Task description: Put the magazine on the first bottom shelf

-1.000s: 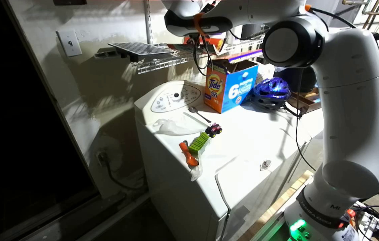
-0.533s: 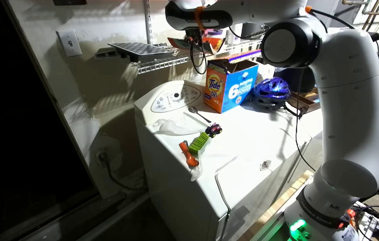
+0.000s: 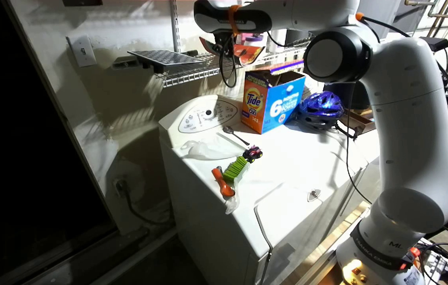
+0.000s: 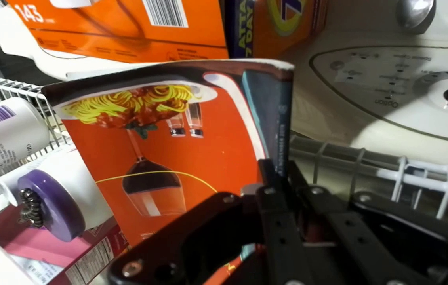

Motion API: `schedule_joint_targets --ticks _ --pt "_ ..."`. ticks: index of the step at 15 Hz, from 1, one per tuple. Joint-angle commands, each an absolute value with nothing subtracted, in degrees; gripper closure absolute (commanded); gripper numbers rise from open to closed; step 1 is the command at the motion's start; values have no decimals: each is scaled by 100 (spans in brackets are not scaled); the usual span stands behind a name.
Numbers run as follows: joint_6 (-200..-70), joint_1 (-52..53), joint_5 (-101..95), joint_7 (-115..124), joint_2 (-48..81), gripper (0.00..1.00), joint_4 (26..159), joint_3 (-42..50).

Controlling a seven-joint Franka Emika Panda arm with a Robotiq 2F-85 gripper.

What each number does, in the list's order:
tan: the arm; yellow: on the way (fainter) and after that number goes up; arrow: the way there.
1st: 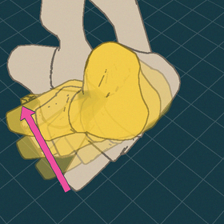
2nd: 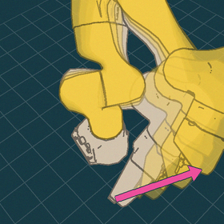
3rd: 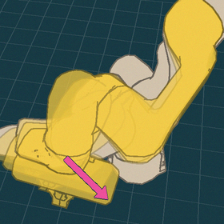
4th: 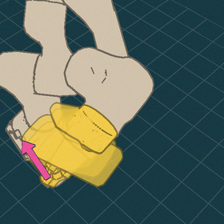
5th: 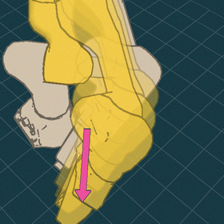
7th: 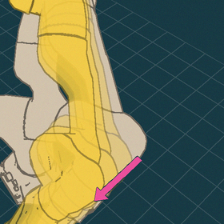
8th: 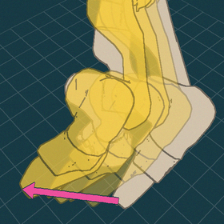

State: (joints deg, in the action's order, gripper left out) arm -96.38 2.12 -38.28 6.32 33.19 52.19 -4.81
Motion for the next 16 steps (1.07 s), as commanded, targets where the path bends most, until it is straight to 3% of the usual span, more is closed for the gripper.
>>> schedule_joint_targets --ticks 1,16 --pt "-9681 208 -3808 709 3243 98 5341 -491" --pt "-9994 105 -3298 1506 3324 98 5247 -597"
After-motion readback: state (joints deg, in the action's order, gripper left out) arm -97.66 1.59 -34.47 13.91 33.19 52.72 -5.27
